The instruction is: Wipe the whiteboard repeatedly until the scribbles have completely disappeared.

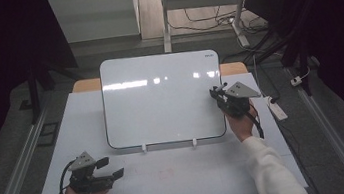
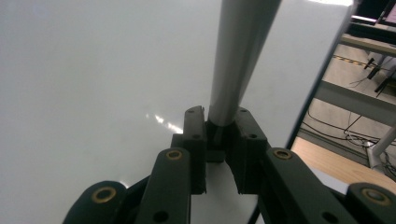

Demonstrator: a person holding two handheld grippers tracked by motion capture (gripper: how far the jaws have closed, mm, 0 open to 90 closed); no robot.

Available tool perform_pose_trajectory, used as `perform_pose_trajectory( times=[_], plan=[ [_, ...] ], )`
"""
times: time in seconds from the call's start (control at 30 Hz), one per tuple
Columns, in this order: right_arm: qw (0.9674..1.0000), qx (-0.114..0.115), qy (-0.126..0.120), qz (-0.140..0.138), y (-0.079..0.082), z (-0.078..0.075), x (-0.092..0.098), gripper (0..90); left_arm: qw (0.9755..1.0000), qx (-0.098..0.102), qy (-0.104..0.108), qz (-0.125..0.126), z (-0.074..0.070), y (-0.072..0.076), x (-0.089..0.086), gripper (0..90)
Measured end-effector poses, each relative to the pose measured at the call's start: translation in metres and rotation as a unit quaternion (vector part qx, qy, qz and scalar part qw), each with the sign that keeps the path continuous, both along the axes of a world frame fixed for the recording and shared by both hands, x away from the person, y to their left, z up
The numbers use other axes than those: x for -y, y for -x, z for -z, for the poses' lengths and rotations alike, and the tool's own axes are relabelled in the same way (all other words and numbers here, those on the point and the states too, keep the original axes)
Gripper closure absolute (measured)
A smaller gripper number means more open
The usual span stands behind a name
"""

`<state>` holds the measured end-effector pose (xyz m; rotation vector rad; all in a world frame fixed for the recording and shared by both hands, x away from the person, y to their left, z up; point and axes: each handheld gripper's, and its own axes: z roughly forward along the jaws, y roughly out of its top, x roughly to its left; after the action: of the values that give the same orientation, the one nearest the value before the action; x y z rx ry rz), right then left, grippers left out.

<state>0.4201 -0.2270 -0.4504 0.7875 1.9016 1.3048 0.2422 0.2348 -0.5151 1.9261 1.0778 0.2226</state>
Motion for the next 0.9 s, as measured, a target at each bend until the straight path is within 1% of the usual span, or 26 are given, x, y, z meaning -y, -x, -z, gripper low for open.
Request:
perform_pose_trajectory(
  times=[0.03, 0.07, 0.13, 0.17, 0.2, 0.27, 0.3, 0.33, 0.37, 0.4, 0.43, 0.47, 0.5, 0.53, 0.6, 0.67, 0.7, 0.77, 0.9],
  plan=[
    [0.9999, -0.003, 0.01, -0.004, 0.003, 0.001, -0.002, 77.9, 1.0, 0.0, 0.001, 0.0, 0.0, 0.0, 0.0, 22.9],
    [0.9995, -0.007, 0.021, -0.021, 0.007, 0.004, -0.006, 77.9, 1.0, -0.001, 0.002, 0.0, 0.0, -0.001, -0.001, 22.9],
    [0.9973, -0.01, 0.054, -0.049, 0.016, 0.01, -0.014, 77.9, 1.0, -0.001, 0.0, 0.0, 0.0, -0.001, 0.0, 22.9],
    [0.9964, -0.008, 0.066, -0.052, 0.018, 0.011, -0.013, 77.9, 1.0, -0.001, 0.0, 0.0, 0.0, -0.001, 0.0, 22.9],
    [0.9971, -0.011, 0.058, -0.048, 0.017, 0.01, -0.01, 77.9, 1.0, -0.001, 0.0, 0.0, 0.0, -0.001, 0.0, 22.9],
    [0.9994, -0.011, 0.026, -0.017, 0.013, 0.007, 0.003, 77.9, 1.0, 0.0, 0.0, 0.0, 0.0, 0.0, 0.001, 22.9],
    [0.9997, -0.016, 0.016, -0.013, 0.012, 0.007, 0.006, 77.9, 1.0, 0.001, 0.0, 0.0, 0.0, 0.0, 0.001, 22.9],
    [0.9996, -0.016, 0.021, -0.014, 0.013, 0.008, 0.006, 77.8, 1.0, 0.001, 0.0, 0.0, -0.001, 0.0, 0.001, 22.9],
    [0.9991, -0.019, 0.029, -0.023, 0.016, 0.01, 0.003, 77.9, 1.0, 0.001, 0.0, 0.0, -0.001, 0.0, 0.001, 22.9],
    [0.9983, -0.025, 0.035, -0.039, 0.02, 0.013, -0.002, 77.9, 1.0, 0.0, -0.001, -0.001, 0.0, -0.001, 0.001, 22.9],
    [0.9969, -0.034, 0.04, -0.058, 0.024, 0.018, -0.008, 77.9, 1.0, -0.001, -0.001, 0.0, 0.0, -0.001, 0.001, 22.9],
    [0.9949, -0.041, 0.051, -0.077, 0.029, 0.022, -0.014, 77.9, 1.0, -0.002, -0.002, -0.001, 0.0, -0.002, 0.001, 22.9],
    [0.9932, -0.044, 0.061, -0.089, 0.033, 0.026, -0.019, 77.9, 1.0, -0.002, -0.001, -0.001, 0.0, -0.001, 0.001, 22.9],
    [0.9921, -0.049, 0.063, -0.096, 0.035, 0.027, -0.022, 77.9, 1.0, -0.001, -0.001, 0.0, 0.0, -0.001, 0.001, 22.9],
    [0.9923, -0.059, 0.053, -0.096, 0.035, 0.027, -0.021, 77.8, 1.0, 0.001, 0.0, 0.0, -0.001, 0.0, 0.001, 22.9],
    [0.9934, -0.062, 0.041, -0.088, 0.036, 0.024, -0.015, 77.8, 1.0, 0.003, 0.0, -0.001, -0.001, 0.0, 0.0, 22.9],
    [0.9939, -0.059, 0.034, -0.087, 0.037, 0.022, -0.013, 77.8, 1.0, 0.003, 0.002, -0.002, -0.001, 0.0, 0.0, 22.9],
    [0.9949, -0.05, 0.033, -0.08, 0.039, 0.019, -0.008, 77.8, 1.0, 0.002, 0.002, -0.003, -0.001, -0.001, 0.0, 23.0],
    [0.9967, -0.044, 0.024, -0.064, 0.038, 0.015, 0.0, 77.8, 1.0, 0.003, 0.0, -0.001, -0.001, -0.001, 0.001, 23.0]
  ],
)
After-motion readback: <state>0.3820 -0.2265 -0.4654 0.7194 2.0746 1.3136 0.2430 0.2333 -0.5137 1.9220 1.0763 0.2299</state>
